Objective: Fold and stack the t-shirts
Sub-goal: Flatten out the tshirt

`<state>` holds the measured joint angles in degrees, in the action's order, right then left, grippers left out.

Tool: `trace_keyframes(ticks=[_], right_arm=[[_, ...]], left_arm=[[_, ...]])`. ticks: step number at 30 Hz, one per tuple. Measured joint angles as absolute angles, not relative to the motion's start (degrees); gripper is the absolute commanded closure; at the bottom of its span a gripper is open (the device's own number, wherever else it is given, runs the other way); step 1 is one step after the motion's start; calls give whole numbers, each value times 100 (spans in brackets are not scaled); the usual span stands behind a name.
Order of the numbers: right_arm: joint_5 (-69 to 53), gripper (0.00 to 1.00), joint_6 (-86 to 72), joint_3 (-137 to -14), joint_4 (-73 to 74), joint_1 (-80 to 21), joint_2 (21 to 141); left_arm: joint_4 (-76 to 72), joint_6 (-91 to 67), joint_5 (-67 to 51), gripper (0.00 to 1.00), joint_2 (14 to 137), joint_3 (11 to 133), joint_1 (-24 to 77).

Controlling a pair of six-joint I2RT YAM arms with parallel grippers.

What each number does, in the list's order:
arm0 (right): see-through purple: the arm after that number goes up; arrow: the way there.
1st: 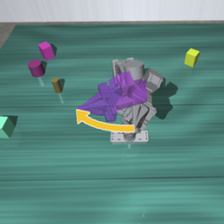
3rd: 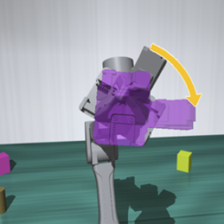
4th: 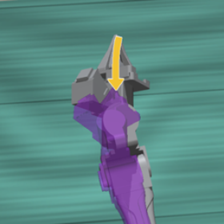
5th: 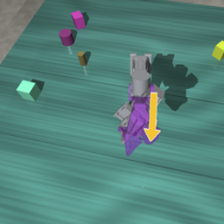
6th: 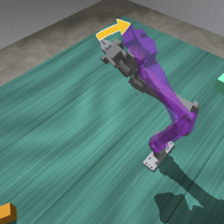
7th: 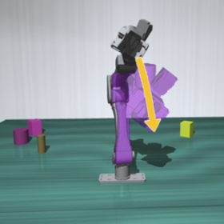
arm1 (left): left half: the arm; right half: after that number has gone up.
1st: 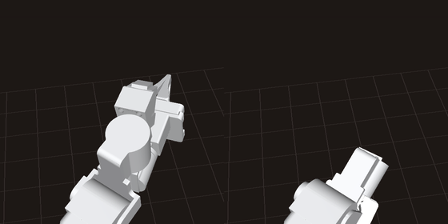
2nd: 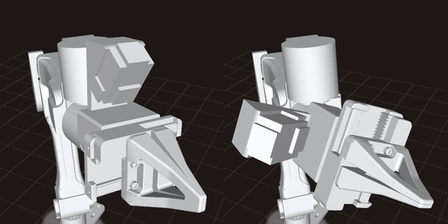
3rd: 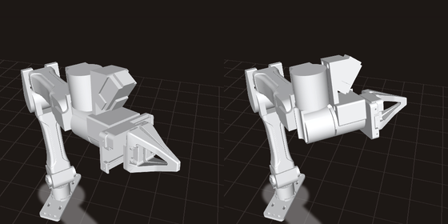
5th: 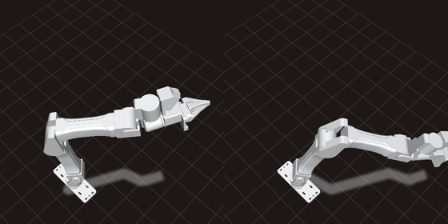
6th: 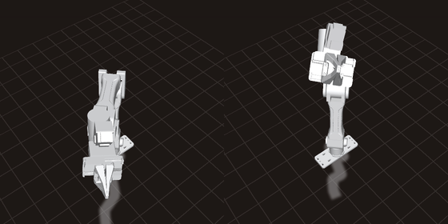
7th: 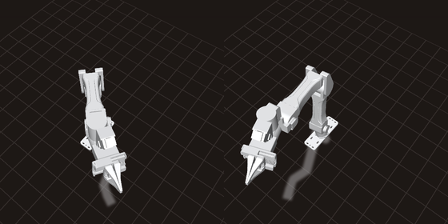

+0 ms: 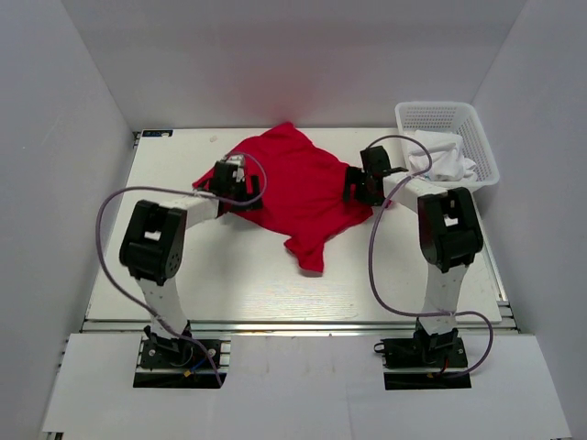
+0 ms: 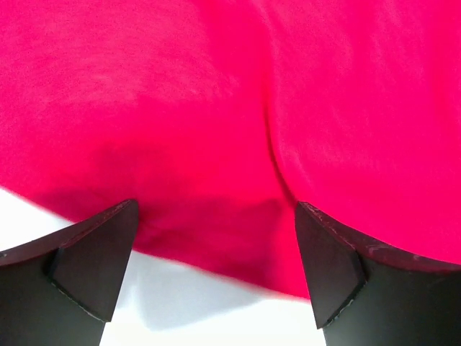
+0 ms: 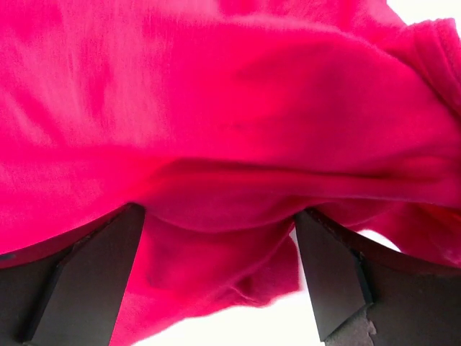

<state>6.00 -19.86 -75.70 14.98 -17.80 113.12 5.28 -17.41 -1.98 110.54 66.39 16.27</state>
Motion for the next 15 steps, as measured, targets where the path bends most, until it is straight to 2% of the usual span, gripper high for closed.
trace_keyframes(ticks=[4, 7, 11, 15], right_arm=[[674, 10, -1741, -8436, 1649, -1649, 11913], [738, 10, -1553, -8991, 1752, -1588, 12256], [690, 10, -1326, -9317, 1837, -1575, 12335], [421, 10, -1208, -9024, 1734, -1577, 11907]], left_arm=[[71, -2062, -996, 0, 9821, 5017, 1907], [45, -2209, -1588, 0, 9179, 4324, 2193], [585, -2318, -1723, 0, 8816, 4182, 2429], [1621, -2298, -1059, 0, 8571, 4602, 2443]])
